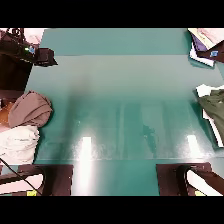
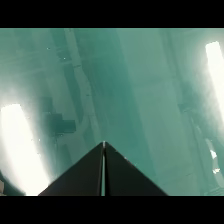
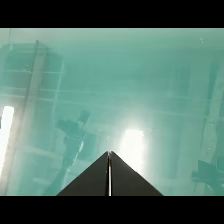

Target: Fold the shirts.

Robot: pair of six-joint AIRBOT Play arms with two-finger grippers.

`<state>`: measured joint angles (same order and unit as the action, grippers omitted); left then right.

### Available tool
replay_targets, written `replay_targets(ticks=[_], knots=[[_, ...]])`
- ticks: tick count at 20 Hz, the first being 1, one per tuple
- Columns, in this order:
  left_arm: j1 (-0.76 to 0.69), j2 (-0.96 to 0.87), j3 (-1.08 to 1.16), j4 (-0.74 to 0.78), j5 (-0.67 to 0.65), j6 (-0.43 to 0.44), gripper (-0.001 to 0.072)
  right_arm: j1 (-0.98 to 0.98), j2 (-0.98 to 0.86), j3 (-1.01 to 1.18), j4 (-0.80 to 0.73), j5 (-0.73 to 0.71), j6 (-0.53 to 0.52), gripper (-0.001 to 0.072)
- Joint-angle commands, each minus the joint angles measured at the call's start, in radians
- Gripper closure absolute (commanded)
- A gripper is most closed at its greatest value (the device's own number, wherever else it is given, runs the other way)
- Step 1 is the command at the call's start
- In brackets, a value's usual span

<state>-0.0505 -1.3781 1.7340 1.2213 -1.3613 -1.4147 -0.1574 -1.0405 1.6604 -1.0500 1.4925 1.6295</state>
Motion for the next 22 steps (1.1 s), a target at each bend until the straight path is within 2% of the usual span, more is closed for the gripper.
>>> replay_targets(ticks=[1, 13, 15, 16, 18, 20, 22], knots=[[0.0, 0.0, 0.0, 0.0, 0.0, 0.0, 0.0679, 0.002, 0.001, 0.0, 0.001, 0.0, 0.0, 0.069], [0.0, 0.0, 0.0, -0.002, 0.009, 0.0, 0.0679, 0.002, 0.001, 0.0, 0.001, -0.001, 0.0, 0.069], [0.0, 0.001, 0.0, 0.027, 0.047, 0.009, 0.0679, 0.002, 0.001, 0.0, 0.001, -0.001, 0.0, 0.069], [0.0, 0.0, 0.0, 0.092, -0.002, 0.009, 0.0675, 0.002, 0.001, 0.0, 0.001, -0.001, 0.0, 0.069], [0.0, 0.001, -0.051, 0.326, -0.134, -0.002, 0.0263, 0.002, 0.001, 0.0, 0.002, -0.001, 0.0, 0.069], [0.014, 0.002, -0.178, 0.533, -0.179, -0.045, 0.0186, 0.002, 0.001, 0.0, 0.002, -0.001, -0.008, 0.069], [0.065, 0.002, -0.325, 0.564, -0.111, -0.082, 0.0185, 0.002, 0.001, 0.0, 0.001, -0.001, -0.008, 0.069]])
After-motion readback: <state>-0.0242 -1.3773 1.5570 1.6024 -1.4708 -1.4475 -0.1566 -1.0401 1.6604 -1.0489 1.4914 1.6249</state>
